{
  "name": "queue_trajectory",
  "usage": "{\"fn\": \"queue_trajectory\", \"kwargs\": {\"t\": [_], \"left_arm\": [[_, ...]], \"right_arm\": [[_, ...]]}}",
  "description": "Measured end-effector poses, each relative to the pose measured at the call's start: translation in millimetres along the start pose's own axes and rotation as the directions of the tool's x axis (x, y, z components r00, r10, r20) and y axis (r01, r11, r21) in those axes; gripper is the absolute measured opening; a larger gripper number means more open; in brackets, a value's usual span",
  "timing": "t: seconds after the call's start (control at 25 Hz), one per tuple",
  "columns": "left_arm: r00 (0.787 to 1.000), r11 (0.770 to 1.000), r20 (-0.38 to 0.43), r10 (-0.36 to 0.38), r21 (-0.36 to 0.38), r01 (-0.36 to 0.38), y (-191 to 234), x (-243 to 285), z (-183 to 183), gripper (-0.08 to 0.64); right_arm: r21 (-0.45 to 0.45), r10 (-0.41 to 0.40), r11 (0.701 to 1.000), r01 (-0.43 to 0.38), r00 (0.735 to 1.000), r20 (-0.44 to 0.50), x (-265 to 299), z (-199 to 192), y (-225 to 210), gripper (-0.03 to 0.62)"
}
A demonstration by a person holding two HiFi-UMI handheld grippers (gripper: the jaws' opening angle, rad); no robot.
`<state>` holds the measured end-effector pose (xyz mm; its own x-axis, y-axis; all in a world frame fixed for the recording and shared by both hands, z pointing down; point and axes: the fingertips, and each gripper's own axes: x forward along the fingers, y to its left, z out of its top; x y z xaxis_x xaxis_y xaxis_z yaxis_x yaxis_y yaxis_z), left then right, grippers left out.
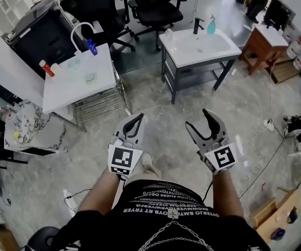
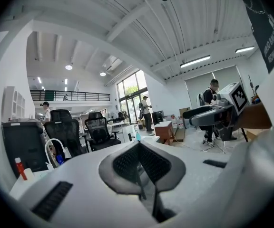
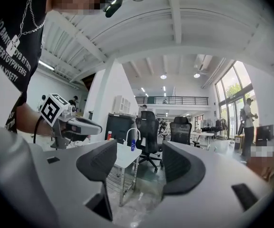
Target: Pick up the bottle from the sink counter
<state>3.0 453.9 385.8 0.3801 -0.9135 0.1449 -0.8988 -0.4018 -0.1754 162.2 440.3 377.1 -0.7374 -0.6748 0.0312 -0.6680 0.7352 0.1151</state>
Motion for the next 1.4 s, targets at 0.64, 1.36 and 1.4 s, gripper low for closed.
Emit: {"fn": "queue_trajectory", "kwargs": {"t": [0.64, 1.36, 1.4], "left_arm": [[0.999, 1.000, 0.044, 0.004, -0.008, -0.004, 166.2, 90.2, -7.0, 0.005], [0.996, 0.996, 0.051, -0.067, -0.048, 0.070, 220.8, 118.6, -25.5, 0.005], [0.997, 0.997, 0.047, -0.066, -0.045, 0.068, 222.0, 120.4, -27.0, 0.005]], "right_arm": [[0.045, -0.048, 0.998, 0.050, 0.998, -0.050, 179.3, -3.9, -40.7, 0.376], [0.035, -0.110, 0.993, 0.115, 0.987, -0.121, 243.6, -12.0, -50.9, 0.382], [0.040, -0.108, 0.993, 0.113, 0.987, -0.120, 246.5, -13.4, -53.1, 0.382]]}}
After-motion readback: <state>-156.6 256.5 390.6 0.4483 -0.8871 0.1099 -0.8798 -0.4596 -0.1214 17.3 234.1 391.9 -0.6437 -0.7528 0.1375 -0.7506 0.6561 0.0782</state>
